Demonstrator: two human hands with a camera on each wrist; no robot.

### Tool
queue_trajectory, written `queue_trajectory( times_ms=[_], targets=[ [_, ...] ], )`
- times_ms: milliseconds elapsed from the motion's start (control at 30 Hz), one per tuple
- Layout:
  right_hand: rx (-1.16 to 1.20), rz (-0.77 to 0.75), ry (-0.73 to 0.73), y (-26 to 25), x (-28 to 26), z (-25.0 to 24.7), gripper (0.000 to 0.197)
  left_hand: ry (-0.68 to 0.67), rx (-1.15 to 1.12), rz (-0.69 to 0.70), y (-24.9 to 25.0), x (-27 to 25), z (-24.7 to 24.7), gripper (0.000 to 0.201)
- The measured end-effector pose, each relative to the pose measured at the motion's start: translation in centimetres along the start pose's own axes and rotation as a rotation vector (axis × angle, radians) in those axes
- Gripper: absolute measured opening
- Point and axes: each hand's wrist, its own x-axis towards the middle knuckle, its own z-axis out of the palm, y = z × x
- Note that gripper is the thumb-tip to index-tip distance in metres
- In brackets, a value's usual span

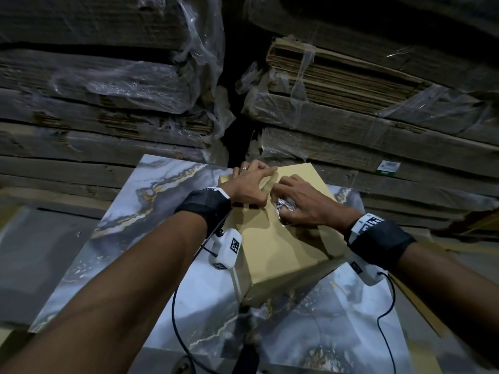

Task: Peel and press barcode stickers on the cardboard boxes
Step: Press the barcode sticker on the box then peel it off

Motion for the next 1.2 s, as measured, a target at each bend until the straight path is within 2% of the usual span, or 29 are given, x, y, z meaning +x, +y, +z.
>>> queue_trajectory(
  times_ms=[67,133,300,433,500,567,600,700,833,967,1200],
  targets=[
    [0.012,0.009,-0.016,0.2,0.0,-0.2,0.041,-0.005,0.000,0.000,0.0,0.0,0.0,0.110],
    [0.005,-0.007,-0.031,0.2,-0.1,-0.6,0.044,-0.008,0.004,0.003,-0.1,0.1,0.0,0.110],
    [0.003,-0.113,0.004,-0.2,-0.1,-1.2,0.032,-0.012,0.002,0.011,-0.1,0.0,-0.1,0.109],
    [0.020,-0.100,-0.017,0.0,0.2,-1.3,0.026,-0.002,0.008,0.005,-0.1,0.1,0.1,0.112],
    [0.093,-0.090,-0.013,0.1,0.4,-1.7,0.037,0.003,0.012,0.007,0.0,0.1,0.1,0.109],
    [0.127,-0.113,0.001,0.2,0.7,-2.3,0.056,0.010,0.012,0.015,0.1,0.1,0.2,0.103],
    [0.098,-0.125,0.004,0.2,0.7,-2.4,0.057,0.009,0.013,0.020,0.0,0.1,0.1,0.104],
    [0.004,-0.159,0.012,0.2,0.5,-2.4,0.042,0.017,0.018,0.026,-0.2,0.3,0.2,0.108],
    [-0.029,-0.203,0.029,0.8,0.1,-2.1,0.026,0.048,0.000,0.016,-0.4,0.5,0.7,0.097],
    [-0.036,-0.178,0.026,0.4,0.3,-2.6,0.017,0.028,0.011,0.014,-0.4,0.5,0.6,0.104],
    [-0.102,-0.178,-0.061,-0.5,1.5,-3.5,0.004,0.030,0.004,0.019,-0.4,0.5,0.6,0.099]
  ],
)
